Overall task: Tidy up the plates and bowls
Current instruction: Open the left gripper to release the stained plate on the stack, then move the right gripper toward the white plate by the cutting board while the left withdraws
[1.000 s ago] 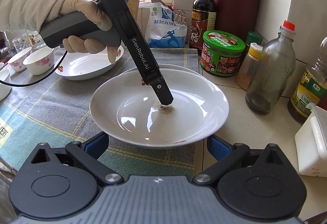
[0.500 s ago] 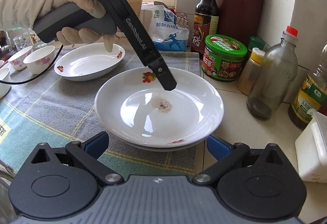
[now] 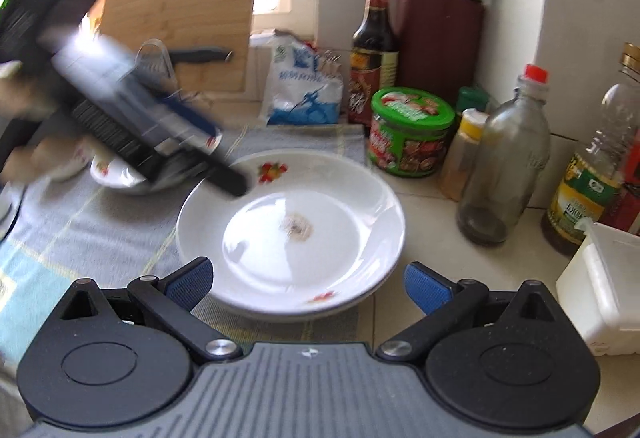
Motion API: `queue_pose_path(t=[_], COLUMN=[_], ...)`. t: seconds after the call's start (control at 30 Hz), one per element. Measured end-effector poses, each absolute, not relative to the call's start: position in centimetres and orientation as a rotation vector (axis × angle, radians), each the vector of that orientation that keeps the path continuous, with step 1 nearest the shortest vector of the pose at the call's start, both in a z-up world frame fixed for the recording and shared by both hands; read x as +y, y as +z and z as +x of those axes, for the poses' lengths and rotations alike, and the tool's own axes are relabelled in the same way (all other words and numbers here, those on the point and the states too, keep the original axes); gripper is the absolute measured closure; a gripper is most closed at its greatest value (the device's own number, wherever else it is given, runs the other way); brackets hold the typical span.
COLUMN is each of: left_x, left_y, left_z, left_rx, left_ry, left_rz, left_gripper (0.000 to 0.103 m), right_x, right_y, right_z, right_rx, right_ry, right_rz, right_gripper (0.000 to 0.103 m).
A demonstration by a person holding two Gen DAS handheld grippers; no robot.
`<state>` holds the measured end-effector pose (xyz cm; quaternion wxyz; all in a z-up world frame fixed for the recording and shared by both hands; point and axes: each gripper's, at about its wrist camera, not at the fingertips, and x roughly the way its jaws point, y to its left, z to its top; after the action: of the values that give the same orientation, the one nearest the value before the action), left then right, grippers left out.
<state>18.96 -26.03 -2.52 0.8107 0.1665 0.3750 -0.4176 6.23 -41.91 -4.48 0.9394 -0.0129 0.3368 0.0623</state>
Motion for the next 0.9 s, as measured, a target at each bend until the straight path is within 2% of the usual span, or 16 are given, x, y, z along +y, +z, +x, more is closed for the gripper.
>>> queue_pose_path(t=[0.4,0.7,0.9], left_x=[-17.2,-13.1,-12.8], left_y=[-5.7,-9.2,-9.6], left_z=[16.5,18.1,19.1], left_rx=[0.841,0.866,0.817], left_ry=[-0.355,-0.327,-0.375], left_rz=[0.221,0.206,0.198], left_gripper=[0.012,0.012,0.002], right_x=[-39.4,-34.4,-32.0], right_y=[-3.8,-3.0,-2.7], right_z=[11.3,15.0,18.0], right_rx=[0.725,0.757,0.781], right_ry=[0.313,0.393,0.439], right_rz=[-0.017,-0.048,-0.102], right_gripper=[0.0,0.0,0.0])
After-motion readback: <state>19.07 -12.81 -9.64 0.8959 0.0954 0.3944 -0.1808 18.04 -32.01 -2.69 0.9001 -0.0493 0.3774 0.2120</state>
